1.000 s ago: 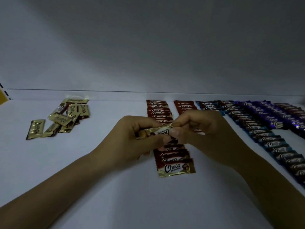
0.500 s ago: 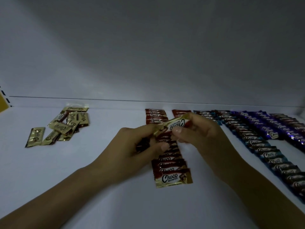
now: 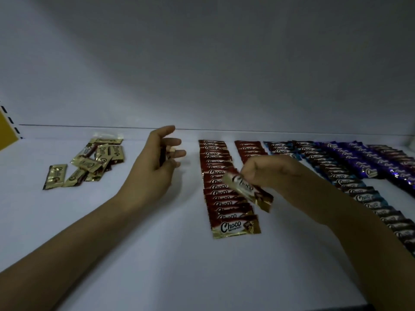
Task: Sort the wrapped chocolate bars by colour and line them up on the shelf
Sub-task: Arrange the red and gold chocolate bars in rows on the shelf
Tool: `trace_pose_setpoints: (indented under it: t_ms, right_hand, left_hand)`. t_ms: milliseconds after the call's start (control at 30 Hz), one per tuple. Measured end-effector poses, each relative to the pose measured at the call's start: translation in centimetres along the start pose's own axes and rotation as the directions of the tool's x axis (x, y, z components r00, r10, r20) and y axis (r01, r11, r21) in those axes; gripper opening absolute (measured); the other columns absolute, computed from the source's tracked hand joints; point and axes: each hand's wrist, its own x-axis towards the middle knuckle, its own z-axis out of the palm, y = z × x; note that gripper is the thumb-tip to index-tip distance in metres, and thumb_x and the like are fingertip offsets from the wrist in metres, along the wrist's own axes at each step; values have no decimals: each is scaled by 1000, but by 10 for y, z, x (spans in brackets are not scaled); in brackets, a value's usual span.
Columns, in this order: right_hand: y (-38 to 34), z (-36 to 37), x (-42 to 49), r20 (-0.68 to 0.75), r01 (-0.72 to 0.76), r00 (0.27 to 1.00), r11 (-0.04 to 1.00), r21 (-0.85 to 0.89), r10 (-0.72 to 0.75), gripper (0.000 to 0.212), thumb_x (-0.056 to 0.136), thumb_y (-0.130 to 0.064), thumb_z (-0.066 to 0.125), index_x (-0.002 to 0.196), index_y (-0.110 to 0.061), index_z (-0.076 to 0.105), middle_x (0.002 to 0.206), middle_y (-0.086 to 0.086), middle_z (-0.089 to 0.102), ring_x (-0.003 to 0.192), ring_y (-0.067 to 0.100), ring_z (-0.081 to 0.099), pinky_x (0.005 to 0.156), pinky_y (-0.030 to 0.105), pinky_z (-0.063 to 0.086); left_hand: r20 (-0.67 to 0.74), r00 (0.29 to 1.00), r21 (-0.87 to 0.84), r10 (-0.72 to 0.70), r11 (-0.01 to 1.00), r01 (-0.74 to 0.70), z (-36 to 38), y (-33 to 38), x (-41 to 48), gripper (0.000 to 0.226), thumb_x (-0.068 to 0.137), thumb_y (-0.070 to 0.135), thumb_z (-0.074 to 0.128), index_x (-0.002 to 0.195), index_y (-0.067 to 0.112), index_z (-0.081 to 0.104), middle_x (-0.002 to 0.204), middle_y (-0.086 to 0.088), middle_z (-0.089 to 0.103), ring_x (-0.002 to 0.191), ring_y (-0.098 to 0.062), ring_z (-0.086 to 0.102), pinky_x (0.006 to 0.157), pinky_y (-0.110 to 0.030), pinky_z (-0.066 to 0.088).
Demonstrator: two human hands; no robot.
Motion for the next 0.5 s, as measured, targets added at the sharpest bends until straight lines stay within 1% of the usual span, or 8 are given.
trace_pose_setpoints:
  t_ms: [67, 100, 167, 233, 267, 333, 400, 500]
  right_hand:
    - [1, 1, -4, 113, 74, 992, 982, -174, -55, 16, 83, -24, 59, 71, -30, 67, 68, -15, 65, 64, -1, 61, 59, 12, 47]
    - [3, 3, -5, 158, 89, 986, 968, -234, -53, 10, 84, -26, 62, 76, -29, 69, 70, -14, 67, 66, 1, 62, 61, 15, 49]
    - [6, 4, -6, 203, 97, 979, 949, -300, -35, 5, 81, -31, 70, 78, -28, 71, 71, -11, 69, 64, 4, 63, 62, 18, 51]
    - [11, 5, -5, 202, 87, 979, 927, -364, -12, 2, 78, -29, 73, 77, -28, 72, 71, -12, 69, 63, 2, 63, 60, 13, 49]
    - [12, 6, -6, 197, 82, 980, 917, -392, -3, 2, 78, -27, 75, 76, -27, 73, 70, -13, 69, 62, 1, 62, 59, 12, 48]
    - [16, 8, -6, 196, 73, 981, 902, -424, 13, 3, 78, -23, 76, 76, -24, 73, 66, -17, 66, 60, -1, 61, 57, 9, 45]
    - [18, 9, -4, 195, 70, 980, 865, -497, 33, 6, 79, -18, 74, 79, -24, 73, 64, -17, 63, 58, -3, 57, 58, 9, 43]
    - [20, 9, 2, 204, 93, 978, 798, -595, 38, 7, 84, -13, 69, 89, -12, 74, 77, -6, 67, 63, 1, 54, 66, 22, 47]
  left_hand:
    - [2, 1000, -55, -3, 999, 3, 1, -1, -1, 61, 97, -1, 45, 145, 30, 25, 113, 13, 60, 97, 6, 64, 76, -11, 52]
    - [2, 1000, -84, -11, 996, 11, 2, -1, -2, 64, 97, 4, 48, 147, 32, 21, 112, 14, 64, 96, 1, 67, 75, -13, 53]
    - [4, 1000, -112, -23, 993, 24, 4, -2, -4, 64, 96, 6, 52, 146, 35, 24, 109, 12, 69, 90, -8, 71, 73, -21, 57]
    - [0, 999, -109, -34, 993, 34, 6, -1, -5, 55, 95, 7, 53, 140, 32, 34, 110, 10, 70, 83, -14, 72, 66, -28, 60]
    - [-11, 999, -105, -32, 994, 31, 6, 0, -5, 47, 95, 7, 53, 136, 28, 39, 110, 9, 70, 80, -16, 72, 62, -28, 59]
    - [-37, 999, -108, -27, 994, 23, 5, 2, -3, 30, 95, 8, 53, 122, 20, 49, 108, 7, 70, 78, -15, 72, 57, -25, 58]
    - [-59, 998, -116, -24, 993, 17, 6, 2, -1, 16, 94, 10, 55, 108, 19, 56, 102, 7, 71, 79, -12, 73, 56, -21, 56]
    - [-55, 998, -109, -6, 994, 0, 6, 3, -2, 9, 94, 13, 55, 98, 21, 59, 95, 9, 73, 79, -12, 73, 54, -20, 55]
